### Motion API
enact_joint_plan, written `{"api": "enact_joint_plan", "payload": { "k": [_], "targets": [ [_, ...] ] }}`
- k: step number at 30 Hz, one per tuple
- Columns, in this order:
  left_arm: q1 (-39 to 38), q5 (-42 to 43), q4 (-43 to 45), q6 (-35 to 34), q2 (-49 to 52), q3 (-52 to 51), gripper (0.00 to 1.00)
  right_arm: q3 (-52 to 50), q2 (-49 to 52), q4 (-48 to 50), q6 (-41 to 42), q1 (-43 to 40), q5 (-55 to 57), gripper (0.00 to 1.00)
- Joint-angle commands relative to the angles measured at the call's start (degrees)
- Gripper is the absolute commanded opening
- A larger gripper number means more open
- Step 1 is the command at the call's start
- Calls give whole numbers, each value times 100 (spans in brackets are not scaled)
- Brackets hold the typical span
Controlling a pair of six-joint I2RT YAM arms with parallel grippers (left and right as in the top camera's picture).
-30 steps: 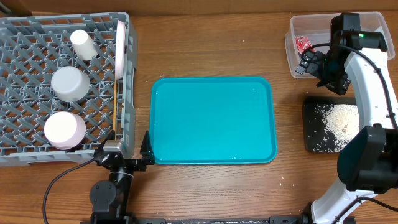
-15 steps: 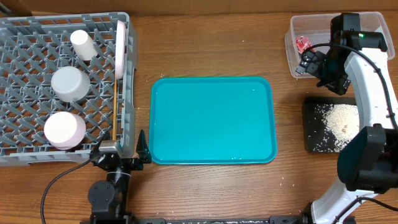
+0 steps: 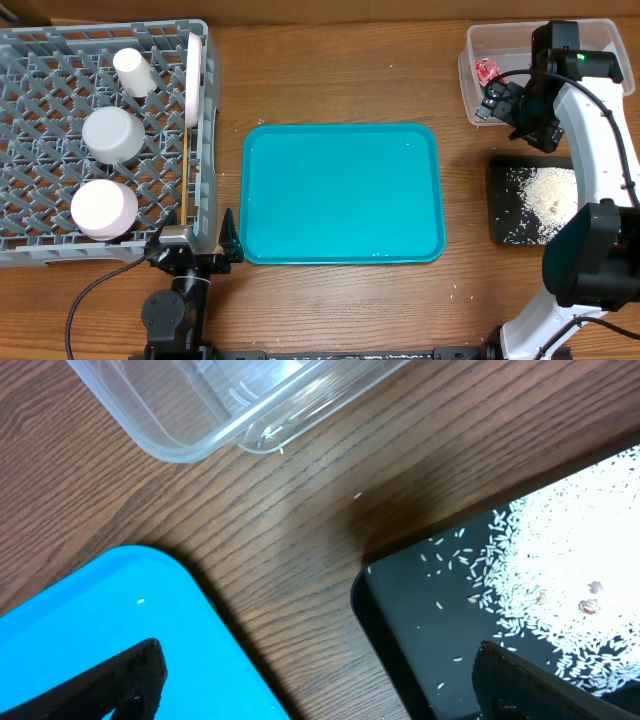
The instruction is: Sort waste into correct bins and load items into the dishwasher
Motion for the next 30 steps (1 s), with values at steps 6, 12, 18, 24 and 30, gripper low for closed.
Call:
{"api": "enact_joint_plan", "payload": {
  "k": [6,12,18,24,30],
  "targets": [
    [-24,-59,2,127,-70,-39,100,92,-291,31,4,37,-31,100],
    [-24,-59,2,127,-70,-39,100,92,-1451,31,-20,323,280,100],
    [-24,-59,2,127,-70,-39,100,68,-2872,96,9,409,610,100],
    [-24,-59,2,127,-70,-39,100,-966,-4481,1025,2,413,470,99],
    [-24,-59,2,127,-70,-39,100,-4168,-6516,2743,-28,444,55,100]
  ]
}}
